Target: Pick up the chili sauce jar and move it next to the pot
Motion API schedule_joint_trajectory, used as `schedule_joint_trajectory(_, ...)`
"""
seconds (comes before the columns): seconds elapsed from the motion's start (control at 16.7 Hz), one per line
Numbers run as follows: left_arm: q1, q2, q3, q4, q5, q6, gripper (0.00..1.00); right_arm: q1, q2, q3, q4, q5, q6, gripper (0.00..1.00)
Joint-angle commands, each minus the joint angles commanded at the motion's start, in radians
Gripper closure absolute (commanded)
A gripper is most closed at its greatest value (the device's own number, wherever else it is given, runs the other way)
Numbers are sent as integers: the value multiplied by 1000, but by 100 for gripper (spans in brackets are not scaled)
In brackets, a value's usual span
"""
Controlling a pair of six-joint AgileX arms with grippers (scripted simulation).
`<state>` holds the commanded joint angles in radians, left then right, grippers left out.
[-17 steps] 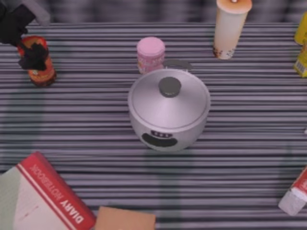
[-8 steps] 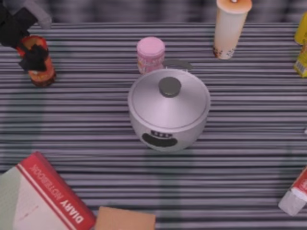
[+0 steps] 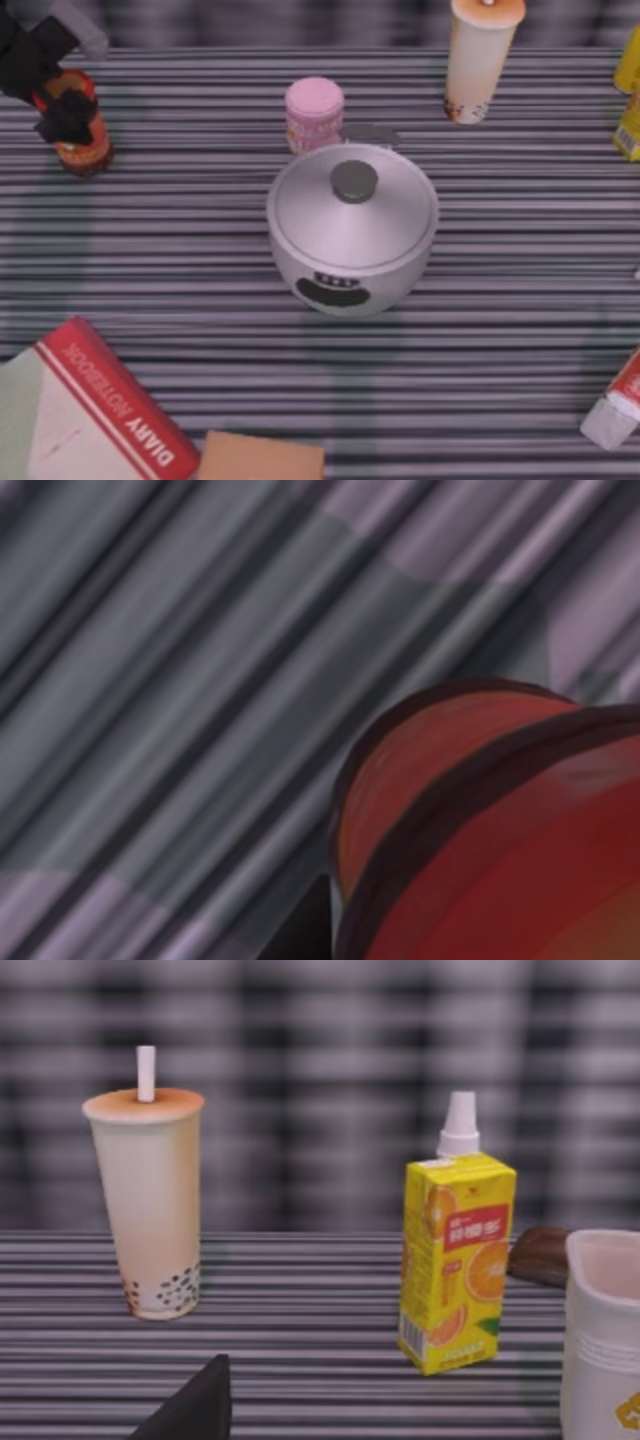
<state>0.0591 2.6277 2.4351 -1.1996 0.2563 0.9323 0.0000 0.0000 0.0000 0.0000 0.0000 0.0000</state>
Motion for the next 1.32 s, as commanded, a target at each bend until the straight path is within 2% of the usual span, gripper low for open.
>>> schedule_joint_trajectory(0.06, 0, 0, 0, 0, 0, 0, 98, 0, 0, 0, 0, 0, 0, 0)
schedule_joint_trajectory(0.12, 0, 0, 0, 0, 0, 0, 100, 0, 0, 0, 0, 0, 0, 0)
schedule_joint_trajectory(0.72, 6, -15, -15, 0, 0, 1, 100, 0, 0, 0, 0, 0, 0, 0)
schedule_joint_trajectory(1.32, 42, -473, -471, -4, -2, 17, 100, 0, 0, 0, 0, 0, 0, 0)
